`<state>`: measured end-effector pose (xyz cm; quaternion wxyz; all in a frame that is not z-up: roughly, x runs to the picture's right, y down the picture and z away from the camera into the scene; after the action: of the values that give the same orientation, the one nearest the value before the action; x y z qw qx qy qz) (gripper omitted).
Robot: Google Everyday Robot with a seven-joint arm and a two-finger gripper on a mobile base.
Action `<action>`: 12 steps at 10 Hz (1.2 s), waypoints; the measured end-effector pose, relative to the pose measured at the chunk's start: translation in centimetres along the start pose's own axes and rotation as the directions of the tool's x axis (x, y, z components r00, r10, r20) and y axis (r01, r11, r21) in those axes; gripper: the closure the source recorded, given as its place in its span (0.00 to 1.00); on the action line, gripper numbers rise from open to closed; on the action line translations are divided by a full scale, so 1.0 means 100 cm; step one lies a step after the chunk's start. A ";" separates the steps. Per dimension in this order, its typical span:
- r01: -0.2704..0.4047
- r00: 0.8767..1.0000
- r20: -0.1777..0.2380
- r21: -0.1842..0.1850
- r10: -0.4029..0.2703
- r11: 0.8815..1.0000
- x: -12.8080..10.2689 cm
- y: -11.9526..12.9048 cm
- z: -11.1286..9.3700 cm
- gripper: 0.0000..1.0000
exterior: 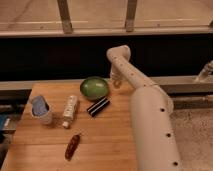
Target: Push the ceramic bowl across the table
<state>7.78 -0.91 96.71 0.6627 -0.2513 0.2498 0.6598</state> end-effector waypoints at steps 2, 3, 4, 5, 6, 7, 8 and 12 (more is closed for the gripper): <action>0.017 0.999 -0.048 -0.007 -0.018 1.000 -0.005 0.012 0.021 1.00; 0.023 0.998 -0.064 -0.014 -0.024 1.000 -0.005 0.016 0.028 1.00; 0.033 0.996 -0.084 -0.028 -0.035 0.999 -0.006 0.024 0.036 1.00; 0.049 0.994 -0.093 -0.043 -0.053 0.998 -0.006 0.034 0.038 1.00; 0.063 0.993 -0.095 -0.058 -0.068 0.996 -0.006 0.043 0.038 1.00; 0.071 0.993 -0.094 -0.067 -0.078 0.995 -0.006 0.048 0.038 1.00; 0.099 0.991 -0.084 -0.088 -0.106 0.991 -0.006 0.060 0.033 1.00; 0.186 0.979 -0.055 -0.145 -0.196 0.972 -0.003 0.100 0.020 1.00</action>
<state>-2.22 0.18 98.38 0.6950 -0.3423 0.2003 0.5997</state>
